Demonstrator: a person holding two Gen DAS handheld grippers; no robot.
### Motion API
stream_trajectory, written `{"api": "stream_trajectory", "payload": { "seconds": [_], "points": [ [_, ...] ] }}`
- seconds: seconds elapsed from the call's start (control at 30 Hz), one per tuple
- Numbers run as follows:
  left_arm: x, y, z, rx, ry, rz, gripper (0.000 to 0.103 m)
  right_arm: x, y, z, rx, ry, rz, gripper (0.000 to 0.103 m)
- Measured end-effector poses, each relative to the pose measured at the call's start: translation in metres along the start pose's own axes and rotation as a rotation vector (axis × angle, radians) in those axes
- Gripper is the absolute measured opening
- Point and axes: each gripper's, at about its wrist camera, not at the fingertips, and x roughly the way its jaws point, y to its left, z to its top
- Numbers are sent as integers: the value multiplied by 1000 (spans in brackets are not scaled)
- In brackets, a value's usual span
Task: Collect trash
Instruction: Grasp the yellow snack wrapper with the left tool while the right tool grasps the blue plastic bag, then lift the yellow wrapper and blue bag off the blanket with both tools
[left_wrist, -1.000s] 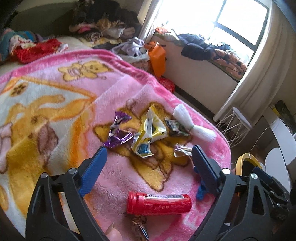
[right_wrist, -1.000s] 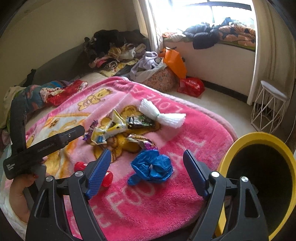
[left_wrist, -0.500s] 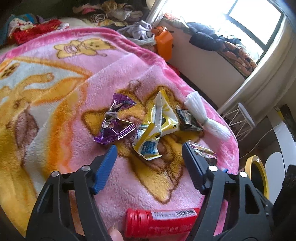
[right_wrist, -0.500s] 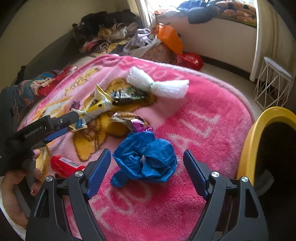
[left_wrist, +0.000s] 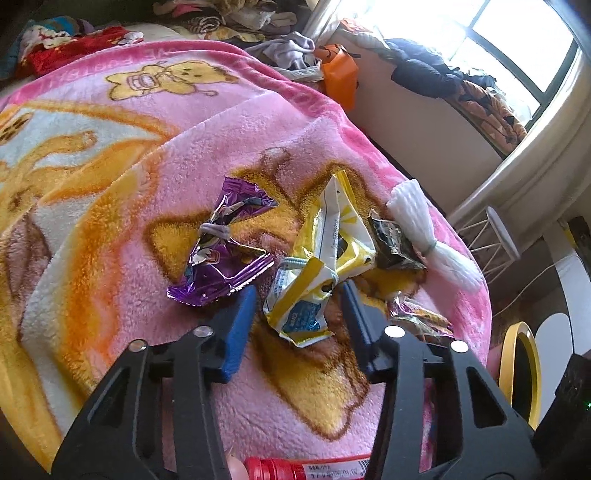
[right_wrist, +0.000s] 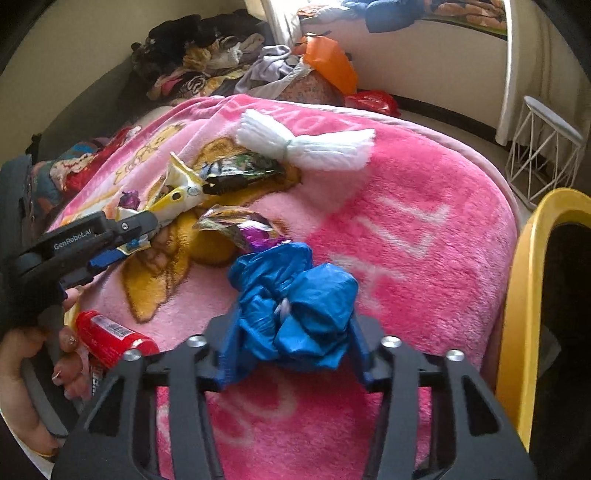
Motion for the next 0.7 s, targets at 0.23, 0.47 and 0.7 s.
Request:
{"api": "stream_trajectory", "payload": {
  "seconds": [0.23,0.47,0.7],
  "points": [
    [-1,-3,-1,20,2,-13,25,-13,-9,-4,21,-16,24,30],
    [-19,-11,-7,61,-25,-36,24,-29,-12,-11,29,-27,47,30],
    [-46,-18,-7,78,-76,-50,24,-53,-11,-10,15,-64,75,29]
  ]
}}
